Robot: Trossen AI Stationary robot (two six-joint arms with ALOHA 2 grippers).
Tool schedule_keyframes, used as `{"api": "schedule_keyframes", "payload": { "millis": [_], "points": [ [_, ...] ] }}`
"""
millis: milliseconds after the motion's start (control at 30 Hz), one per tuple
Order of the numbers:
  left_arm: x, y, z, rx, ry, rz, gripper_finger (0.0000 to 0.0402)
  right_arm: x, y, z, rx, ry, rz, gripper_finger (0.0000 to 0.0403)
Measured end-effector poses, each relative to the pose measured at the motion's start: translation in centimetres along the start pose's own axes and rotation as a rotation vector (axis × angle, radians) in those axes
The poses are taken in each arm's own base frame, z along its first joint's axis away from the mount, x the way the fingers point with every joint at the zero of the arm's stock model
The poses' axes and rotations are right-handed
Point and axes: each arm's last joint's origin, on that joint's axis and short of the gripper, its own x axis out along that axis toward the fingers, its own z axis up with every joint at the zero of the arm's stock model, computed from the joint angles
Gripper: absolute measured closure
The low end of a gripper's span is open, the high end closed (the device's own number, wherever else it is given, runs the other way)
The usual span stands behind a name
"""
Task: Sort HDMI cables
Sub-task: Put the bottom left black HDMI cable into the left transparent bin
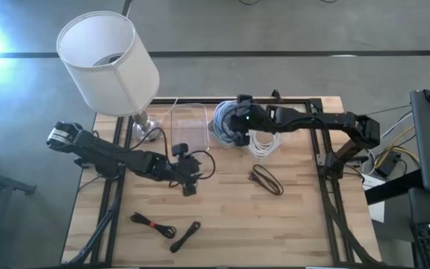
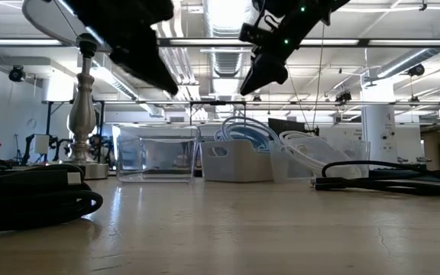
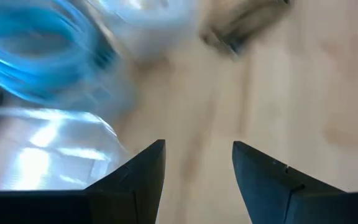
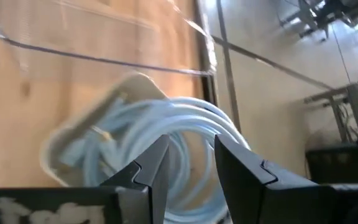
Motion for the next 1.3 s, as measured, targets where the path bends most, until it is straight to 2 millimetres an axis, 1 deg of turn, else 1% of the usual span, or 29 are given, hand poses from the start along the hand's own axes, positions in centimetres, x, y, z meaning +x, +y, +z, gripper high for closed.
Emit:
{"api": "schedule_keyframes", "payload": {
  "millis": [133, 267, 367, 467, 667, 767, 867, 1100, 1300],
  "points": [
    [-0.3, -0.4, -1.6, 0.0, 0.181, -0.138, 0.0211, -0.2, 1.6, 0.7, -0.031, -0.037, 0.069, 0.028],
    [-1.2, -1.1, -3.4, -0.039, 0.406, -0.282, 0.0211, -0.1, 2.8, 0.9, -0.054, -0.052, 0.12, 0.0276],
    [-1.9, -2.3, -4.7, -0.075, 0.522, -0.397, 0.0211, 0.0, 3.2, 0.9, -0.055, -0.05, 0.128, 0.0273],
    [-2.6, -3.7, -5.9, -0.077, 0.594, -0.496, 0.0211, 0.1, 3.3, 0.9, -0.045, -0.046, 0.13, 0.0273],
    [-4.3, -5.8, -9.1, -0.062, 0.754, -0.585, 0.0211, 0.1, 3.4, 0.8, -0.041, -0.043, 0.131, 0.028],
    [-5.1, -6.6, -10.7, -0.03, 0.801, -0.584, 0.0211, 0.1, 3.4, 0.8, -0.038, -0.043, 0.132, 0.0279],
    [-5.4, -7.1, -11.7, -0.025, 0.796, -0.575, 0.0211, 0.1, 3.4, 0.8, -0.039, -0.042, 0.132, 0.0276],
    [-4.8, -7.8, -13.3, -0.094, 0.713, -0.598, 0.0211, 0.2, 3.4, 0.7, 0.006, -0.038, 0.133, 0.0276],
    [-4.6, -7.7, -14.8, -0.097, 0.721, -0.604, 0.0211, 0.2, 3.5, 0.7, 0.006, -0.037, 0.133, 0.0284]
  ]
}}
